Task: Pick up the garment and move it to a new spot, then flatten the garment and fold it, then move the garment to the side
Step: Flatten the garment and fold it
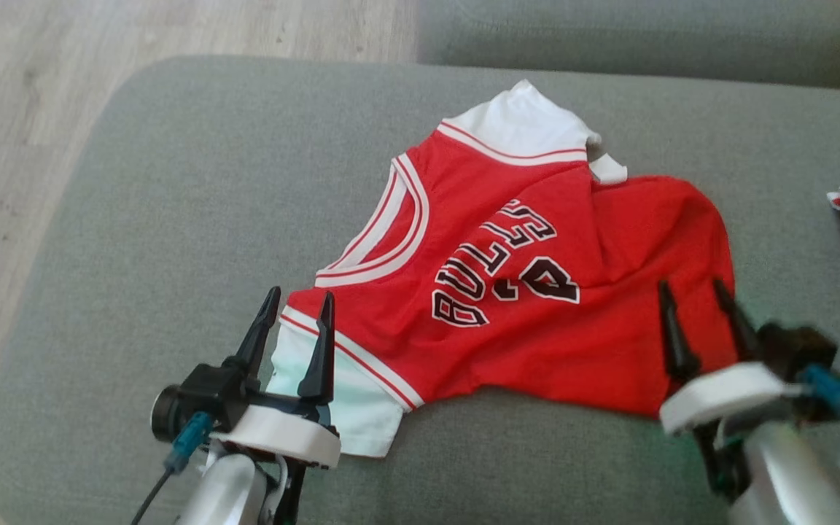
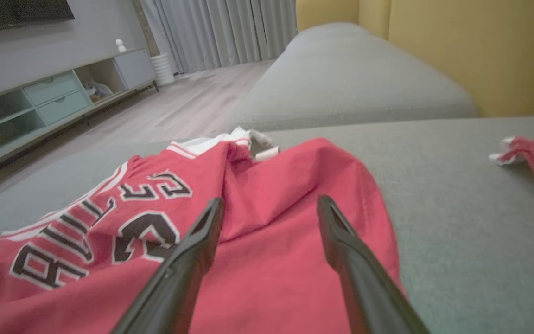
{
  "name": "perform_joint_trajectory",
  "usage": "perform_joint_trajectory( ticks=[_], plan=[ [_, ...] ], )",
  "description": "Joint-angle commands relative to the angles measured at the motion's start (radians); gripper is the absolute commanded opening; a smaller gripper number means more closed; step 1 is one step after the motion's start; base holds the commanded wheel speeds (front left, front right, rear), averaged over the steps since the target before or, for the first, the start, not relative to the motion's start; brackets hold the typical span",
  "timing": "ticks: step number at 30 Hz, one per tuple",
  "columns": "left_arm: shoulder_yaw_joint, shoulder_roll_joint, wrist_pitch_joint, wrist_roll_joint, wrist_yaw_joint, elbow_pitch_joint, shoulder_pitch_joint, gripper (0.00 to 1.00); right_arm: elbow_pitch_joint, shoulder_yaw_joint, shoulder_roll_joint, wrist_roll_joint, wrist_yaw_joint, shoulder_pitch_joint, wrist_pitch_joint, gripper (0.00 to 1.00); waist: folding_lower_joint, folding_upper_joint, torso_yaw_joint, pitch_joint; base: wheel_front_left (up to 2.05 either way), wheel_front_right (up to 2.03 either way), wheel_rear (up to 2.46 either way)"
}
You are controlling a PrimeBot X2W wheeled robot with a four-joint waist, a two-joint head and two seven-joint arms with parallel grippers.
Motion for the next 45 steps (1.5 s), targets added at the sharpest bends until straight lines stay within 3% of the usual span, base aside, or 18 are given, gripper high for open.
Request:
perform_joint_trajectory(
  ticks=[1, 7, 15, 22, 23, 24, 35, 40, 45],
  plan=[
    [0.031, 0.008, -0.009, 0.012, -0.002, -0.033, -0.036, 1.0, -0.052, 0.001, -0.001, -0.022, -0.001, -0.081, 0.011, 1.0, 0.0001, 0.0, -0.001, 0.019, 0.0, 0.0, 0.0],
    [0.008, 0.004, -0.009, 0.011, -0.01, -0.031, -0.066, 1.0, -0.039, -0.116, 0.007, -0.138, -0.001, -0.201, 0.163, 1.0, 0.0001, 0.0, 0.034, 0.085, 0.0, 0.0, 0.0],
    [-0.011, 0.0, -0.009, 0.0, -0.014, -0.027, -0.101, 1.0, 0.127, -0.285, -0.048, -0.337, -0.001, -0.4, 0.322, 1.0, 0.0001, 0.0, 0.105, 0.159, 0.0, 0.0, 0.0],
    [-0.024, -0.001, -0.009, -0.018, -0.011, -0.028, -0.122, 1.0, 0.329, -0.242, -0.08, -0.407, -0.001, -0.487, 0.443, 1.0, 0.0001, 0.0, 0.137, 0.177, 0.0, 0.0, 0.0],
    [-0.026, -0.001, -0.009, -0.023, -0.008, -0.03, -0.123, 1.0, 0.347, -0.232, -0.086, -0.404, -0.001, -0.496, 0.447, 0.33, 0.0001, 0.0, 0.139, 0.178, 0.0, 0.0, 0.0],
    [-0.028, -0.001, -0.009, -0.026, -0.006, -0.031, -0.125, 1.0, 0.36, -0.225, -0.095, -0.403, -0.001, -0.505, 0.443, 0.0, 0.0001, 0.0, 0.141, 0.179, 0.0, 0.0, 0.0],
    [-0.037, -0.001, -0.009, -0.041, 0.007, -0.036, -0.133, 1.0, 0.389, -0.258, -0.17, -0.431, -0.001, -0.624, 0.344, 0.0, 0.0001, 0.0, 0.146, 0.182, 0.0, 0.0, 0.0],
    [-0.046, -0.001, -0.009, -0.049, 0.01, -0.042, -0.14, 1.0, 0.376, -0.34, -0.206, -0.482, -0.001, -0.717, 0.282, 0.0, 0.0001, 0.0, 0.153, 0.189, 0.0, 0.0, 0.0],
    [-0.051, -0.001, -0.009, -0.055, 0.012, -0.042, -0.142, 1.0, 0.378, -0.42, -0.202, -0.55, -0.001, -0.782, 0.224, 0.0, 0.0001, 0.0, 0.162, 0.192, 0.0, 0.0, 0.0]
  ],
)
